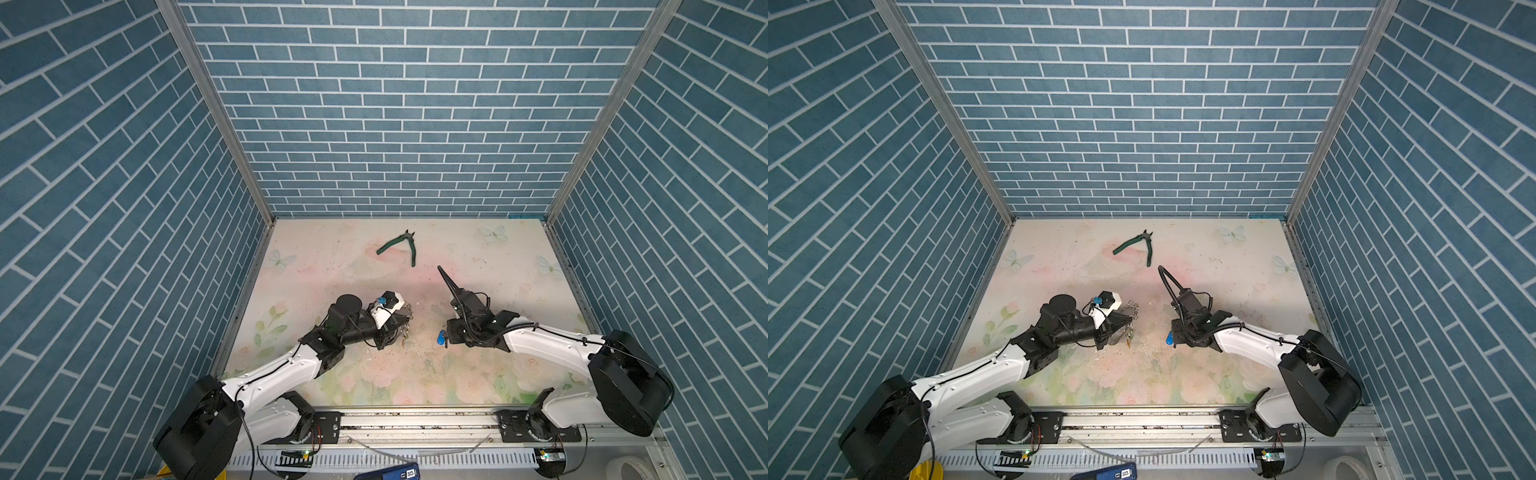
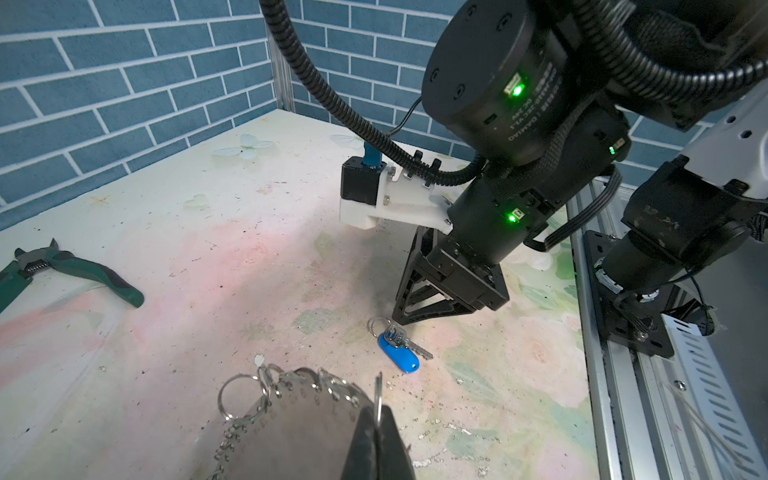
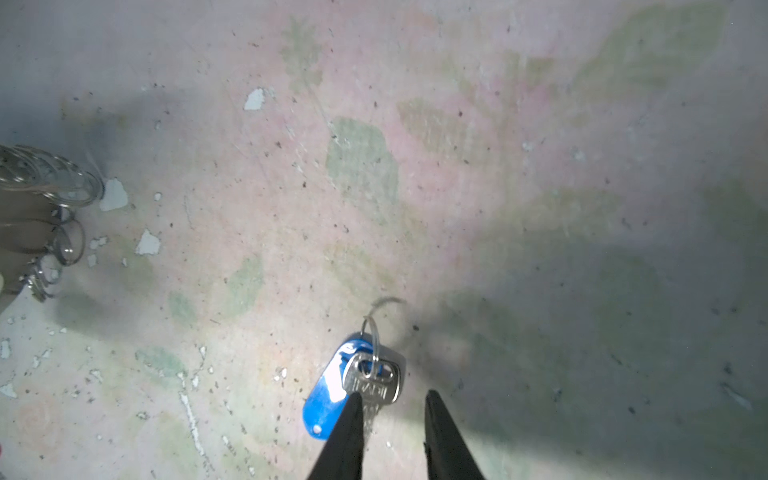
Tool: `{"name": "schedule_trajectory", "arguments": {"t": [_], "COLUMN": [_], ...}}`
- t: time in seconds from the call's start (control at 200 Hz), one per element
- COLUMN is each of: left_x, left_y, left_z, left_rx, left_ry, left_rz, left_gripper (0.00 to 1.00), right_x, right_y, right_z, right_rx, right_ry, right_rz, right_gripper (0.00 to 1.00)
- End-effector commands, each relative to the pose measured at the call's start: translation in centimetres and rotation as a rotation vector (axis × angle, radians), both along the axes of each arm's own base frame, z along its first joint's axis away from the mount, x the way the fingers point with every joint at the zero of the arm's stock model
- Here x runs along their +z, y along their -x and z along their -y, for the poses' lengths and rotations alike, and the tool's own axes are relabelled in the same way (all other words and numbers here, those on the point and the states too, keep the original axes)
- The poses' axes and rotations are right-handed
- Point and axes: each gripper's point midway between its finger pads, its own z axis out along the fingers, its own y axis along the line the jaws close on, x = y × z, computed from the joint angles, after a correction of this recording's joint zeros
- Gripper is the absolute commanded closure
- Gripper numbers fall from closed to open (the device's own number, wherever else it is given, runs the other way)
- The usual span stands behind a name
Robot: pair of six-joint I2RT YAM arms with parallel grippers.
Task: Put the keys on the keyring
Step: 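Close the right gripper on the blue-tagged key's ring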
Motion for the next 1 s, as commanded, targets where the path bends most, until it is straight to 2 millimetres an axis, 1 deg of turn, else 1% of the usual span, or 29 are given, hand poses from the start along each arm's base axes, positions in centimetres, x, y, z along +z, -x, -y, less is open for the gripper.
{"name": "schedule_trajectory", "arguments": {"t": [0.0, 0.1, 0.235, 0.355, 0.535, 0.68, 0.83, 0.995], "left_x": [0.2, 0.3, 0.3, 0.2, 0.1, 0.1, 0.2, 0.2], "left_y": [-0.2, -0.2, -0.2, -0.2, -0.2, -0.2, -0.3, -0.3], "left_z": [0.0, 0.0, -0.1, 0.0, 0.0, 0.0, 0.0, 0.0], "left_rx": [0.005, 0.004, 0.006, 0.006, 0.005, 0.005, 0.006, 0.003], "left_ry": [0.017, 0.017, 0.016, 0.014, 0.014, 0.013, 0.012, 0.011], "left_rz": [0.009, 0.007, 0.007, 0.004, 0.003, 0.002, 0.004, 0.002], "left_gripper": [1.00, 1.00, 1.00, 1.00, 1.00, 1.00, 1.00, 1.00], "right_x": [0.1, -0.4, -0.4, -0.9, -1.1, -1.4, -1.4, -1.3], "right_y": [-0.5, -0.5, -0.7, -0.7, -0.8, -0.8, -0.9, -1.0], "right_z": [-0.4, -0.4, -0.5, -0.4, -0.7, -0.7, -1.0, -1.2], "right_rx": [-0.066, -0.083, -0.100, -0.106, -0.102, -0.099, -0.095, -0.090], "right_ry": [-0.067, -0.078, -0.101, -0.089, -0.095, -0.085, -0.092, -0.096], "right_rz": [0.012, 0.007, 0.019, 0.011, 0.008, -0.001, -0.003, 0.000], "right_gripper": [0.73, 0.74, 0.74, 0.75, 0.76, 0.79, 0.83, 0.84]}}
